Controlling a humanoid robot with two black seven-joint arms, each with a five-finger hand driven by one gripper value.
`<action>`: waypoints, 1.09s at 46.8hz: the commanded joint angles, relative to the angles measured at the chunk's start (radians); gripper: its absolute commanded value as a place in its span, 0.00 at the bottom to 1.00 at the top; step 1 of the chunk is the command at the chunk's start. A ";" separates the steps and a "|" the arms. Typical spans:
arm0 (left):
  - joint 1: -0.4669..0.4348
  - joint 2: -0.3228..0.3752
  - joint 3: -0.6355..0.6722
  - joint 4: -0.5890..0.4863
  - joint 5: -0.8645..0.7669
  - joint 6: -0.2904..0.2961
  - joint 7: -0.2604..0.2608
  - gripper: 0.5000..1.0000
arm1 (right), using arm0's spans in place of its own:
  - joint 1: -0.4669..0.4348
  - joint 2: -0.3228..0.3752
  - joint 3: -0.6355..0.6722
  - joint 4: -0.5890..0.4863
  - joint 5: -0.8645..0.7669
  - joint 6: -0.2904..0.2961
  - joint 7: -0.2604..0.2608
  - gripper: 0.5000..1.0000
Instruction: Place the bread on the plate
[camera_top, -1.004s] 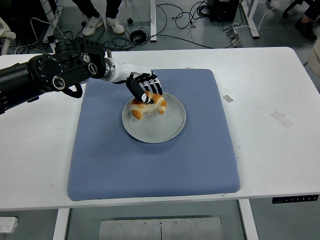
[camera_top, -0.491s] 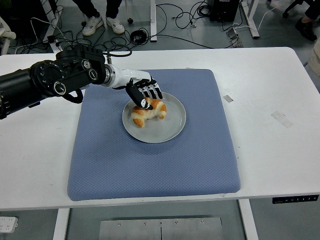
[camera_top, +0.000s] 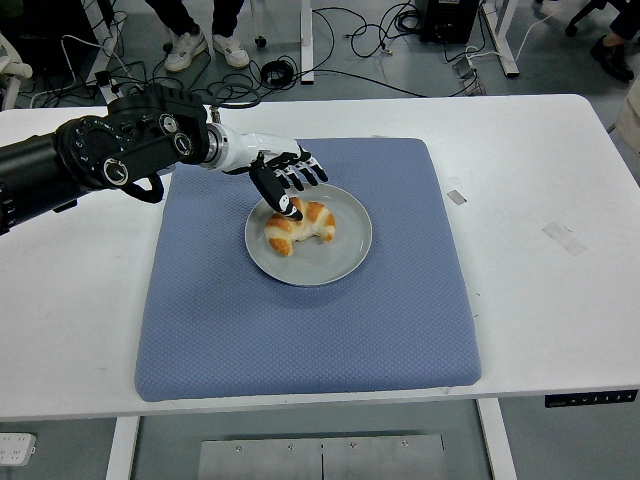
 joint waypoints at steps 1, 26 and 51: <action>0.000 0.004 -0.001 0.000 -0.003 0.000 0.000 0.82 | 0.000 0.000 0.000 0.000 0.000 0.000 -0.001 1.00; -0.006 0.090 -0.198 0.035 -0.069 0.006 0.006 0.90 | 0.000 0.000 0.000 0.000 0.000 0.000 0.001 1.00; 0.032 0.103 -0.388 0.242 -0.270 0.006 -0.003 0.90 | 0.000 0.000 0.000 0.000 0.000 0.000 0.001 1.00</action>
